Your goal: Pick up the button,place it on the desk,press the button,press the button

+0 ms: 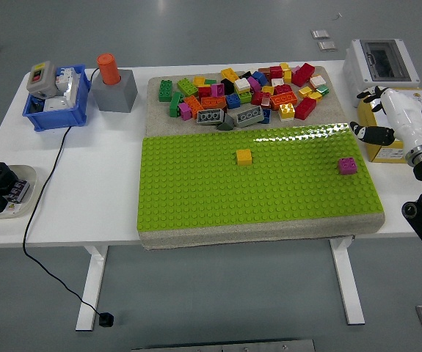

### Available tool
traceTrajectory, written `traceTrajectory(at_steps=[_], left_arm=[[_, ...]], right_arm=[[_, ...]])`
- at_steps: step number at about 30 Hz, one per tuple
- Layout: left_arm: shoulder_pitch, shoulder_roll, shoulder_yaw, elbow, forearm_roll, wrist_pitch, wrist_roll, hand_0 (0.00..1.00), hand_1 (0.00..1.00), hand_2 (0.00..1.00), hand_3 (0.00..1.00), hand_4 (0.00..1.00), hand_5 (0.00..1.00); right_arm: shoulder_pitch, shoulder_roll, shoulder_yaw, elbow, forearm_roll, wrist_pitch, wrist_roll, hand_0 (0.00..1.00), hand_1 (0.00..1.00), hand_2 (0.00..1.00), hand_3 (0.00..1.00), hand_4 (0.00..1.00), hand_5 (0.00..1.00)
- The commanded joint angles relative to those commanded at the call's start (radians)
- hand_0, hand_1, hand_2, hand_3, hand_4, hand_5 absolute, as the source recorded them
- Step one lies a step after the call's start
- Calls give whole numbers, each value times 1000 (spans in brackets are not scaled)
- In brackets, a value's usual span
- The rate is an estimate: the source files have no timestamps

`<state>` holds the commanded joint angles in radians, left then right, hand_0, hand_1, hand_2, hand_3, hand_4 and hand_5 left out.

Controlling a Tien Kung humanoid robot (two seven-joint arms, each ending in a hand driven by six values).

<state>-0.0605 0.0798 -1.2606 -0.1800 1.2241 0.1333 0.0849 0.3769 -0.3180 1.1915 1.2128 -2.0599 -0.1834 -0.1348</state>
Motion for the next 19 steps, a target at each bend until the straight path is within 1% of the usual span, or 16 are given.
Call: traceTrajectory(at_steps=[2,5,7,8,11,13,19], left_arm=[[0,-1,5,0,-3,0,-1,650,628,668,693,686,444],[2,-3,10,0,-6,0,-4,650,628,668,693,686,444],[2,-3,8,0,-3,0,-4,650,628,668,693,686,444],[2,-2,7,0,-2,0,-4,650,628,668,692,685,446],[2,0,6,0,0,0,-6,650,628,668,692,685,446],[2,1,6,0,-1,0,-8,650,628,667,692,684,446],[1,-3,15,0,-8,1,-11,650,628,667,692,684,446]], right_arm=[[-12,1,-10,1,13,-3,2,596,604,696,710,749,165],[-23,0,-56,-5,60,-10,11,596,604,696,710,749,165],[-20,-4,-93,-12,97,-9,19,596,604,696,710,749,165],[-18,-6,-110,-15,116,-8,23,586,602,697,707,727,175],[-2,-15,-162,-27,163,-8,33,586,602,697,707,727,175],[4,-16,-180,-32,178,-8,36,587,601,699,707,727,194],[8,-17,-182,-33,172,-11,36,587,601,699,707,727,194]])
